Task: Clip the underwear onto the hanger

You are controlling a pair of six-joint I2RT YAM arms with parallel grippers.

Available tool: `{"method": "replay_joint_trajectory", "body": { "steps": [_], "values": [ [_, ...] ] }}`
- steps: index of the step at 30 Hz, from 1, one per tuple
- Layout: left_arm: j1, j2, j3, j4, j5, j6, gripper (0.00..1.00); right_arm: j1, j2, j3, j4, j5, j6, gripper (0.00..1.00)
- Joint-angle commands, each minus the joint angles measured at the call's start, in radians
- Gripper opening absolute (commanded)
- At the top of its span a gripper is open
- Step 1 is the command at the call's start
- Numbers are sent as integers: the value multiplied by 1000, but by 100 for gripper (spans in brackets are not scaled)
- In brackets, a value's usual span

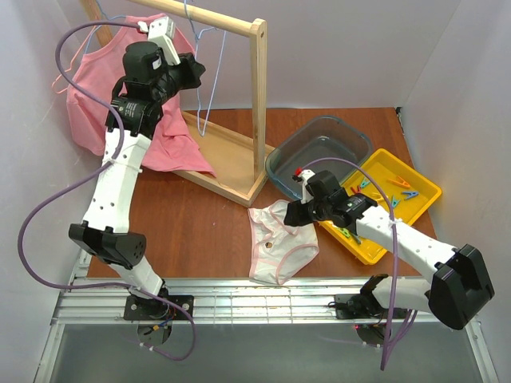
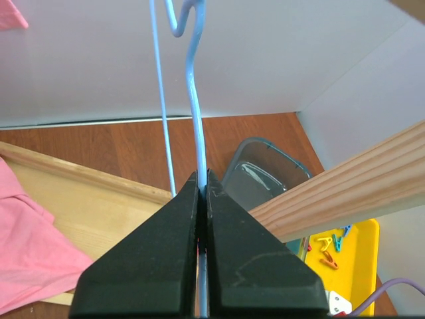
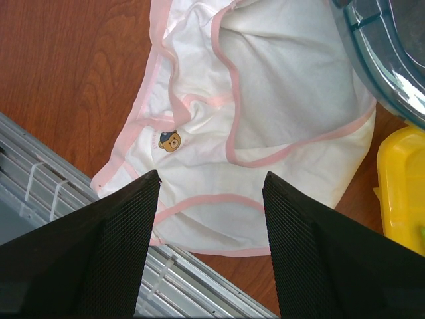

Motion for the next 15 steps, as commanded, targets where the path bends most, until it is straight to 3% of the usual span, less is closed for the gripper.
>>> {"method": "replay_joint_trajectory", "body": {
  "steps": [1,9,15],
  "values": [
    [-5,-78,-14,46,-28,4,0,5,16,42,27,-11,-7,57],
    [-5,-163,-86,100,-48,19,0,8,27,48,39,-22,8,56],
    [-5,-336,-268,126,-97,-4,0,17,24,44,40,-11,13,56]
  ]
}}
